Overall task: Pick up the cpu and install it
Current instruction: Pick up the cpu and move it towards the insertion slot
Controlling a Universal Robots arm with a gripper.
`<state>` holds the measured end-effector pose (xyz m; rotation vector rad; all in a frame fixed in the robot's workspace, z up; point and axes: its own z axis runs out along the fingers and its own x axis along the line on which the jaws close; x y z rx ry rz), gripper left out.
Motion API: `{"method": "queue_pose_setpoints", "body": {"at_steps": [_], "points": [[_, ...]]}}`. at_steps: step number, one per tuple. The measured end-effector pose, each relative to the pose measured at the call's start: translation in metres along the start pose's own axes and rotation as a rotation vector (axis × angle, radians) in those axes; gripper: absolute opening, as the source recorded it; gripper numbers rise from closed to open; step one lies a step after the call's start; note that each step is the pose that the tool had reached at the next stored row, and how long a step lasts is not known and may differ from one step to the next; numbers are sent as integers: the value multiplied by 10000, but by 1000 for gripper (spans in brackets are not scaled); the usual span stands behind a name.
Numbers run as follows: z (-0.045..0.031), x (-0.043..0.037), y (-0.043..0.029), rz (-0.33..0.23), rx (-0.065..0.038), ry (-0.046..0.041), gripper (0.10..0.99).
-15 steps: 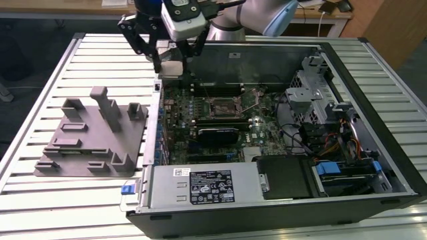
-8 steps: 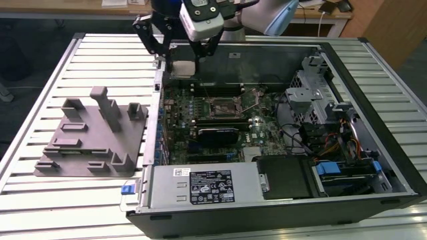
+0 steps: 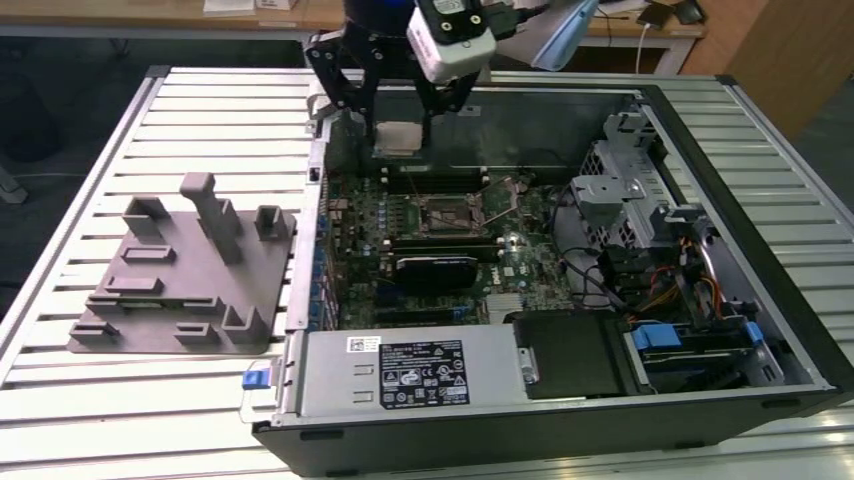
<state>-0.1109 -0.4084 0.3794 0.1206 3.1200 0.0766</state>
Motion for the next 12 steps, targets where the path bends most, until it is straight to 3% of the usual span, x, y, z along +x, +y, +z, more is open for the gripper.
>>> {"method": "queue_pose_setpoints", "body": {"at_steps": [12], "points": [[8,-356,27,1,0,0,541]]}}
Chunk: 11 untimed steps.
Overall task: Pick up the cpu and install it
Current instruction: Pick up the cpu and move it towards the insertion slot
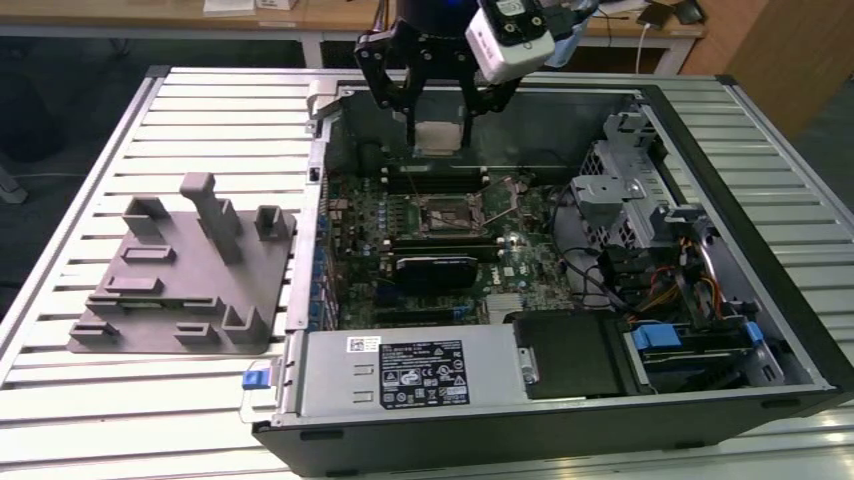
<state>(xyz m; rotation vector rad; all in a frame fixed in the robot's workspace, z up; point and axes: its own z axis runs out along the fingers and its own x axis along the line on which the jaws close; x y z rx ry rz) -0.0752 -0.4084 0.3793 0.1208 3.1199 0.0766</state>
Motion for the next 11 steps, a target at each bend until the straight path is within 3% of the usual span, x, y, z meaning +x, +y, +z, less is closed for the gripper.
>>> {"method": "queue_pose_setpoints", "body": {"at_steps": [4,11], "points": [[30,-11,0,1,-1,-7,541],[157,-29,-5,-1,-2,-17,541]]}}
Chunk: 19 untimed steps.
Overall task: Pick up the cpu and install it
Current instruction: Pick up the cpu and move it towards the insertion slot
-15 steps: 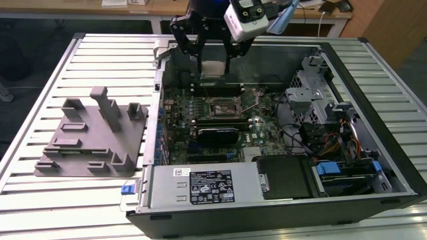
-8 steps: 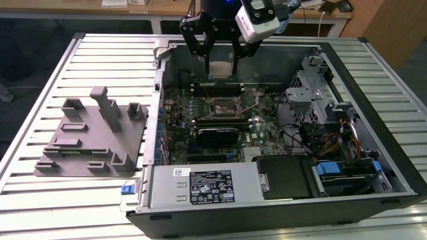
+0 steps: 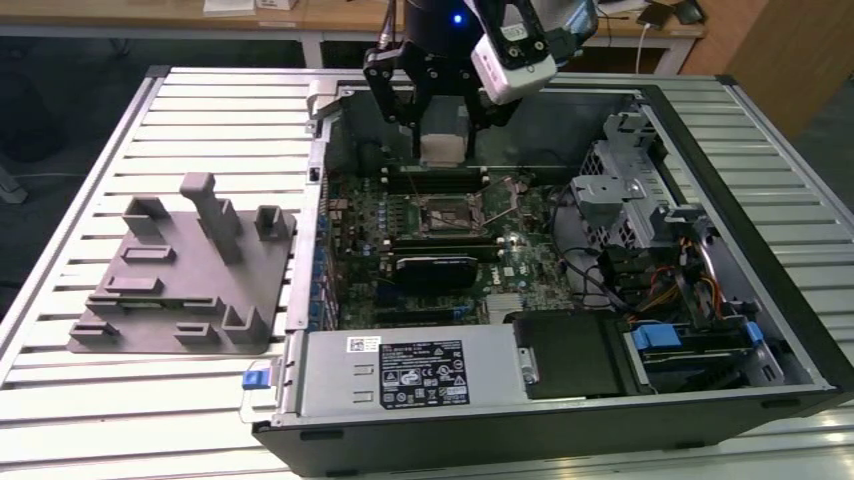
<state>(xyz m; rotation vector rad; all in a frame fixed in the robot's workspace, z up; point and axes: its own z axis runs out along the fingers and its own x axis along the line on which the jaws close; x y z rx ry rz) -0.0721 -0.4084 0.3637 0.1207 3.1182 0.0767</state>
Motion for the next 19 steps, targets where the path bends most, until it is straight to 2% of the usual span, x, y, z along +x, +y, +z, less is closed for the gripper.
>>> {"method": "queue_pose_setpoints", "body": {"at_steps": [12,19], "points": [[220,-44,0,-5,-1,-2,541],[306,-60,32,-37,-1,-1,541]]}}
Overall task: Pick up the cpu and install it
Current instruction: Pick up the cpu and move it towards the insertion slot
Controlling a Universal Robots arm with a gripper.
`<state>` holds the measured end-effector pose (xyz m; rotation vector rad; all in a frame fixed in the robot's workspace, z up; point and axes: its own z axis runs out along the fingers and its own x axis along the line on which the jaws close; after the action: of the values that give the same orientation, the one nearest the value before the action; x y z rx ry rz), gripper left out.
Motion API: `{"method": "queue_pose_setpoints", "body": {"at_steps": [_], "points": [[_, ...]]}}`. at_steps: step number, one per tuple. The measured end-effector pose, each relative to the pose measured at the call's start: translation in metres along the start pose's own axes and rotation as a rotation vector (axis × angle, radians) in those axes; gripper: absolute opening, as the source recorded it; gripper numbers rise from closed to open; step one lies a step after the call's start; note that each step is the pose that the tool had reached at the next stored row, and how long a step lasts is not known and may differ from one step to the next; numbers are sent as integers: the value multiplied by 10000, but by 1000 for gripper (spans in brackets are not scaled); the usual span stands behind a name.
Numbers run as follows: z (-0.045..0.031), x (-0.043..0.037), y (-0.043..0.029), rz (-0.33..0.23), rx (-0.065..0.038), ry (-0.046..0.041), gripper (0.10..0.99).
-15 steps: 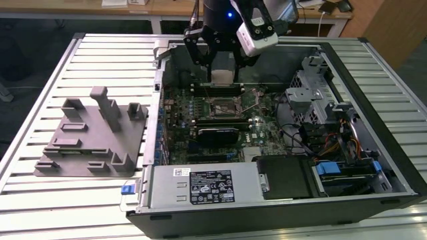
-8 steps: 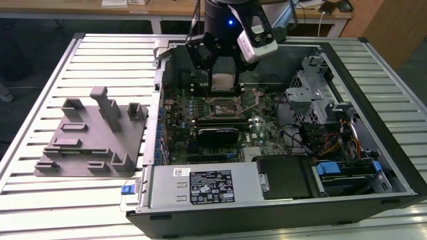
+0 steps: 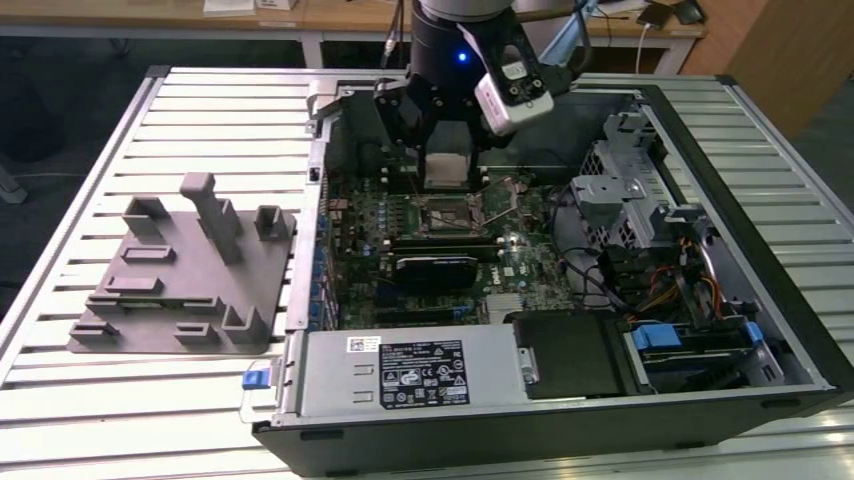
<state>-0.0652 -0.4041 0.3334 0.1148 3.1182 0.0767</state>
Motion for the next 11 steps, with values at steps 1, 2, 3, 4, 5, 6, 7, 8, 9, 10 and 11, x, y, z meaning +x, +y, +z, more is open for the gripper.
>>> {"method": "queue_pose_setpoints", "body": {"at_steps": [1,2,3,4,5,6,7,8,9,10,11], "points": [[12,-1,5,-5,-2,-1,541],[25,-2,9,-9,-2,-1,541],[37,-3,14,-12,-2,0,541],[49,-4,19,-17,-1,0,541],[60,-4,24,-21,-1,1,541],[71,-4,29,-28,-1,2,541],[84,-6,34,-35,0,2,541],[96,-9,40,-38,0,2,541],[109,-14,46,-42,0,2,541],[122,-19,52,-45,0,3,541],[135,-24,59,-48,0,3,541]]}}
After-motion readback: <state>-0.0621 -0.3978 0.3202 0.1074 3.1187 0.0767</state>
